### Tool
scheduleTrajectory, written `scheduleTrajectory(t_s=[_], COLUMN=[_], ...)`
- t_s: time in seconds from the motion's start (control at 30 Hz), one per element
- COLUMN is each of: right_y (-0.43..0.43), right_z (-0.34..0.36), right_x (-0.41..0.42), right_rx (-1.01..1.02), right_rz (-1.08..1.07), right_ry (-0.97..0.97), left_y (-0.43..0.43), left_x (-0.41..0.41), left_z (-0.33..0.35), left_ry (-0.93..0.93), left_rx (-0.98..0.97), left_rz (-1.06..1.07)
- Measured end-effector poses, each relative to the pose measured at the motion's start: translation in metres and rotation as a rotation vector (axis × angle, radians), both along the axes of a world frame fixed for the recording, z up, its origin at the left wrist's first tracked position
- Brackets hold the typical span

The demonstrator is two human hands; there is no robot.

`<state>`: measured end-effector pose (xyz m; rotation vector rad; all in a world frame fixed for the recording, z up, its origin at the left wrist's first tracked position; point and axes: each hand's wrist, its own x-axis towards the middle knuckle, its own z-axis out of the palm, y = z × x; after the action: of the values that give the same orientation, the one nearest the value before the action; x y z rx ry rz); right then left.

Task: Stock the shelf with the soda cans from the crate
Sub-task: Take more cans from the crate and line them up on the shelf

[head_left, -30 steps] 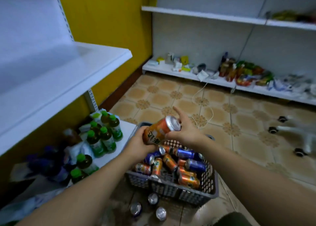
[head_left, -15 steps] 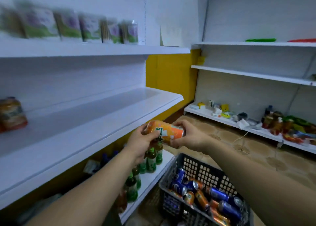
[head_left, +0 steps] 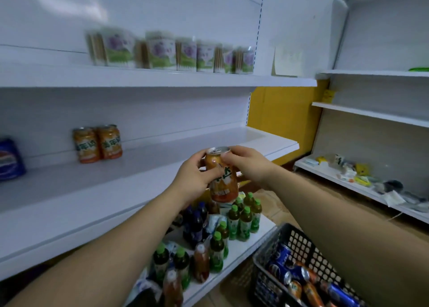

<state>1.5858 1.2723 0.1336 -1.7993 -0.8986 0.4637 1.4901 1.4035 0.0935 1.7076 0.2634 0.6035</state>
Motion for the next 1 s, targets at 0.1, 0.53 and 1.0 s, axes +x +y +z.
scheduleTrajectory(t_s=[0.1, 0.53, 1.0], right_y=[0.024, 0.124, 0.221], right_z=[-0.002, -0.013, -0.041], right_x=[-0.011, -0.04, -0.01], right_rx=[0.045, -0.112, -0.095], right_rz=[0.01, 0.12, 0.174], right_ry=[-0.001, -0.227, -0.29], left_y=[0.014, 0.114, 0.157], left_x=[-0.02, -0.089, -0.114], left_z=[-0.006, -0.034, -0.06], left_ry=[0.064, 0.699, 1.107], left_rx=[-0.018, 0.575, 0.821], left_rz=[0.022, 0.268, 0.353])
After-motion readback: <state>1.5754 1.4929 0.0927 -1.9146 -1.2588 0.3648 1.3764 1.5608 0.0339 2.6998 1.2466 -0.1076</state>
